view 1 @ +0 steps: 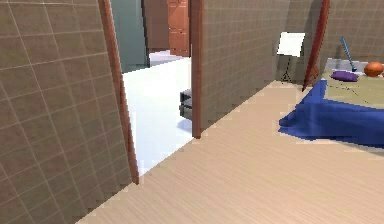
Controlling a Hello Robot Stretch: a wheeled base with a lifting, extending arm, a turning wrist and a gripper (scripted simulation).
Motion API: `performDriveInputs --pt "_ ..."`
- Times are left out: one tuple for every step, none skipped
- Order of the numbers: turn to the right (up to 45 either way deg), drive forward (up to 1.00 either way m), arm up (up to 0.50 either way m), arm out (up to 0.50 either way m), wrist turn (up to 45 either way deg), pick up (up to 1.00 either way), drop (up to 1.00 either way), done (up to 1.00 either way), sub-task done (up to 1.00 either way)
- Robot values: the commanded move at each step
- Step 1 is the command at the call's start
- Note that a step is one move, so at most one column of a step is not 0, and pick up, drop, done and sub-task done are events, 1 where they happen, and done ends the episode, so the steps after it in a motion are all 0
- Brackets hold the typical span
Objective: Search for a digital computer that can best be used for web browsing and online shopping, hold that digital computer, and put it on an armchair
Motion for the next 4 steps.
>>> performDriveInputs --pt "0.0 0.0 0.24 0.0 0.0 0.0 0.0 0.0 0.0" --pt "0.0 0.0 0.0 0.0 -45.0 0.0 0.0 0.0 0.0" --pt "0.0 0.0 0.0 0.0 -45.0 0.0 0.0 0.0 0.0" --pt "0.0 0.0 0.0 0.0 -30.0 0.0 0.0 0.0 0.0"
